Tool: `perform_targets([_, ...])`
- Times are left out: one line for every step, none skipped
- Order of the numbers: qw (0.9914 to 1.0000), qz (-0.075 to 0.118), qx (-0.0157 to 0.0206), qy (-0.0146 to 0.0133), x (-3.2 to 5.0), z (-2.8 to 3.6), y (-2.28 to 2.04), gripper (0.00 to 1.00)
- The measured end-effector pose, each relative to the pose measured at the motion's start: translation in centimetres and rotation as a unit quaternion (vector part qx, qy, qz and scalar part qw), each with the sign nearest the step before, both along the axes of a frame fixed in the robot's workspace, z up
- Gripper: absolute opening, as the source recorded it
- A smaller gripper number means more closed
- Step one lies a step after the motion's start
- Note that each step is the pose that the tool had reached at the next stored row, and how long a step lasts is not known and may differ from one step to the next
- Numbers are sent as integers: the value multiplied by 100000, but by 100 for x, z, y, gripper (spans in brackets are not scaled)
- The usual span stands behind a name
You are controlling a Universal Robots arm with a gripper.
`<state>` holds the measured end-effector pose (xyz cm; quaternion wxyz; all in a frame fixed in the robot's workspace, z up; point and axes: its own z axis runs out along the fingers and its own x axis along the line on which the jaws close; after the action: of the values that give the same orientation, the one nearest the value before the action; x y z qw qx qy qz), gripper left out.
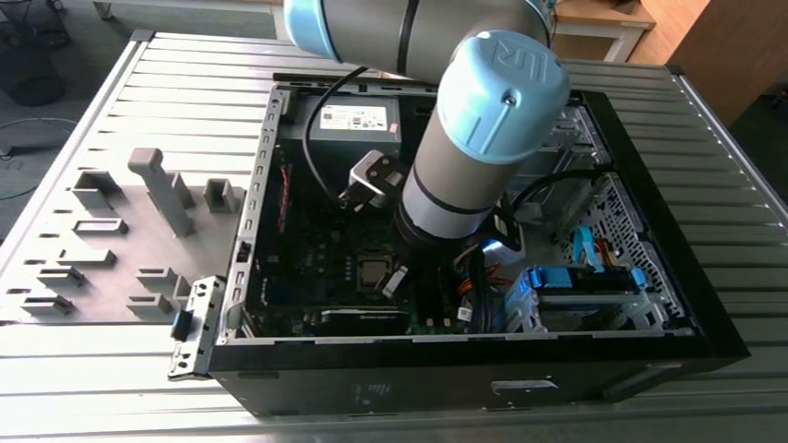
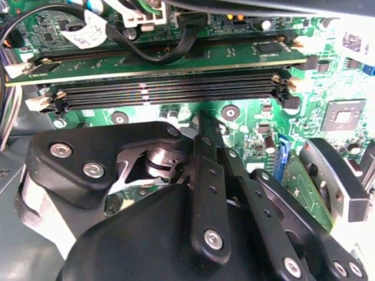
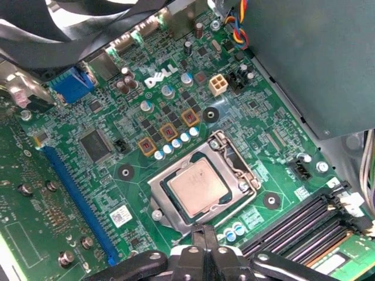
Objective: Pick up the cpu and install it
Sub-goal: 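Install the first cpu locking lever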
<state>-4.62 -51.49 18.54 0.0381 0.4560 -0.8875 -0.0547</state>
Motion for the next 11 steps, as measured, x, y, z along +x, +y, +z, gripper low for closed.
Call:
perform_targets([100000, 0, 2, -3, 0, 0, -4, 11])
perform_targets([100000, 0, 0, -4, 0, 1, -5, 11])
perform_targets([100000, -3, 34, -13, 0, 5, -6, 11])
perform_targets([100000, -2, 105, -23, 0, 13, -5, 11])
perform_targets([100000, -6, 195, -34, 0, 29, -4, 11])
perform_targets([100000, -12, 284, -41, -1, 54, -2, 11])
perform_targets([100000, -10, 227, -22, -1, 98, -4, 11])
perform_targets([100000, 3, 212, -18, 0, 143, -5, 11])
perform_targets([100000, 0, 260, -22, 0, 183, -5, 11])
perform_targets([100000, -2, 288, -16, 0, 227, -5, 11])
perform_targets([100000, 0, 299, -14, 0, 272, -5, 11])
